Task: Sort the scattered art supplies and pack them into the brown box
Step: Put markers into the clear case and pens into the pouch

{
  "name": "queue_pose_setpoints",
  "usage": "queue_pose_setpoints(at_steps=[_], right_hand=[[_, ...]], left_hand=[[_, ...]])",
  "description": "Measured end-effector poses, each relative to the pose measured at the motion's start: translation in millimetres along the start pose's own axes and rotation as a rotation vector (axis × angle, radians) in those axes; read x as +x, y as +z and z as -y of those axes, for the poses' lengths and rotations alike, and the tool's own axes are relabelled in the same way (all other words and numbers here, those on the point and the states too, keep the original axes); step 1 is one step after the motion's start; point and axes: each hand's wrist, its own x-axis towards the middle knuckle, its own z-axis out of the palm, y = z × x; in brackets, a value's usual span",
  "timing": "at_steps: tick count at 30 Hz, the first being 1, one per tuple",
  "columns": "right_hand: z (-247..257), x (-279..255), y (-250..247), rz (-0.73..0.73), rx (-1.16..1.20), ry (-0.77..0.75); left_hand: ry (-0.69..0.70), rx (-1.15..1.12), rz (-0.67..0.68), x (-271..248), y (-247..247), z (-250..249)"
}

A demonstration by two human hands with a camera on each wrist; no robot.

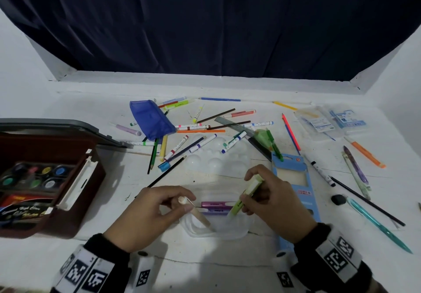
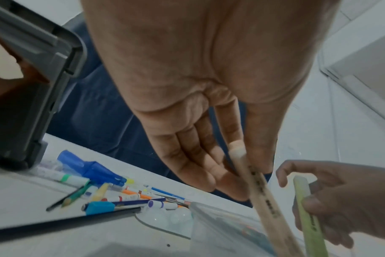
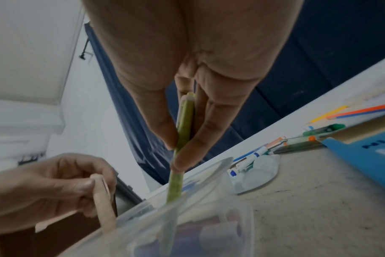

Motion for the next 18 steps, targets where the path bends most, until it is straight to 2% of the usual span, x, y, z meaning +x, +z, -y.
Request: queue_pose_setpoints(at_steps=[2, 8, 18], right_hand=[[-1.0, 0.8, 1.5, 0.042, -0.071, -0.034], [-9.5, 9.3, 2.3, 0.148, -0.222, -0.119], [-10.8, 10.1, -2.3, 0.239, -0.376, -0.207]], left_hand=[[0.040, 0.065, 0.038, 0.6, -4.3, -2.2], [0.046, 0.156, 0.092, 0.9, -8.2, -3.4], [0.069, 0.269, 0.132, 3.5, 1.2, -0.7]])
